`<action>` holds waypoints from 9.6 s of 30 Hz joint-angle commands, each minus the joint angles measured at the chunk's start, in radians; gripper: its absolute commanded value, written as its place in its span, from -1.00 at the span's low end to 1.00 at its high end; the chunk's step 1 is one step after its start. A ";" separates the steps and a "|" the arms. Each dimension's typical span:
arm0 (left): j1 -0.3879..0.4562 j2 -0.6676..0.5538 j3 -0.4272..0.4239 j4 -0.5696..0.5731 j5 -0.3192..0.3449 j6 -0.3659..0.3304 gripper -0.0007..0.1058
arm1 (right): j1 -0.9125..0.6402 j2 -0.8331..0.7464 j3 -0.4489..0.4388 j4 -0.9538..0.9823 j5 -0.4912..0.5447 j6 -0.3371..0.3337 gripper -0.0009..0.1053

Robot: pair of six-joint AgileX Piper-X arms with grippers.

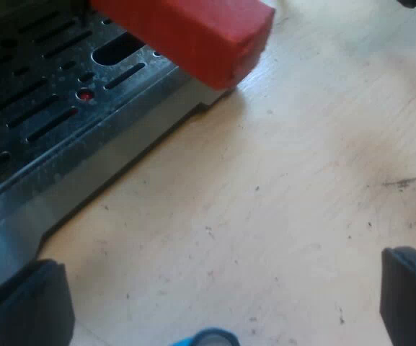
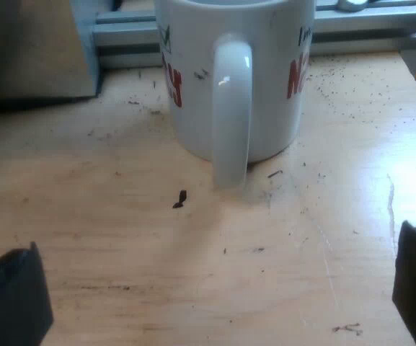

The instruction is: Place mug into machine

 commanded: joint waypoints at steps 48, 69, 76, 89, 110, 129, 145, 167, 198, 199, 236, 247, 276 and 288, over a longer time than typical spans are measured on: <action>-0.006 0.022 -0.003 -0.039 0.003 0.006 0.68 | -0.021 0.643 -0.407 -0.108 0.163 -0.045 -0.98; -0.006 0.022 -0.003 -0.041 -0.175 0.016 0.68 | -0.021 -0.059 -0.263 0.306 -0.150 -0.088 -0.98; -0.006 0.022 0.063 -0.198 -0.210 0.039 0.68 | -0.005 -0.336 -0.263 0.559 -0.235 -0.090 -0.98; -0.006 0.022 0.128 -0.386 -0.223 0.039 0.68 | 0.339 -0.571 -0.263 0.791 -0.126 -0.062 -0.98; -0.006 0.022 0.191 -0.550 -0.239 0.039 0.68 | 0.750 -0.099 -0.268 0.283 0.185 0.042 -0.98; -0.006 0.022 0.191 -0.556 -0.238 0.039 0.68 | 0.750 0.338 -0.464 0.075 0.154 0.056 -0.98; -0.006 0.022 0.191 -0.556 -0.238 0.037 0.68 | 0.752 0.504 -0.593 0.028 0.152 0.056 -0.98; -0.006 0.022 0.191 -0.556 -0.238 0.034 0.68 | 0.763 0.561 -0.608 0.011 0.157 0.058 0.24; -0.006 0.022 0.191 -0.556 -0.229 0.005 0.68 | 0.813 0.705 -0.515 -0.296 0.260 0.109 0.00; -0.006 0.022 0.191 -0.556 -0.229 0.005 0.68 | 0.813 0.723 -0.529 -0.296 0.260 0.109 0.00; -0.006 -0.008 0.181 -0.549 -0.229 -0.002 0.68 | 0.815 0.649 -0.698 0.171 0.291 0.132 0.00; -0.006 -0.178 0.021 -0.251 -0.229 -0.010 0.68 | 0.879 0.357 -0.631 0.451 0.290 0.146 0.00; -0.006 -0.311 -0.279 0.120 -0.229 0.006 0.68 | 1.077 0.257 -0.779 0.373 0.493 0.095 -0.98; -0.006 -0.311 -0.279 0.120 -0.229 0.006 0.68 | 0.999 0.423 -0.941 0.329 0.453 0.092 -0.98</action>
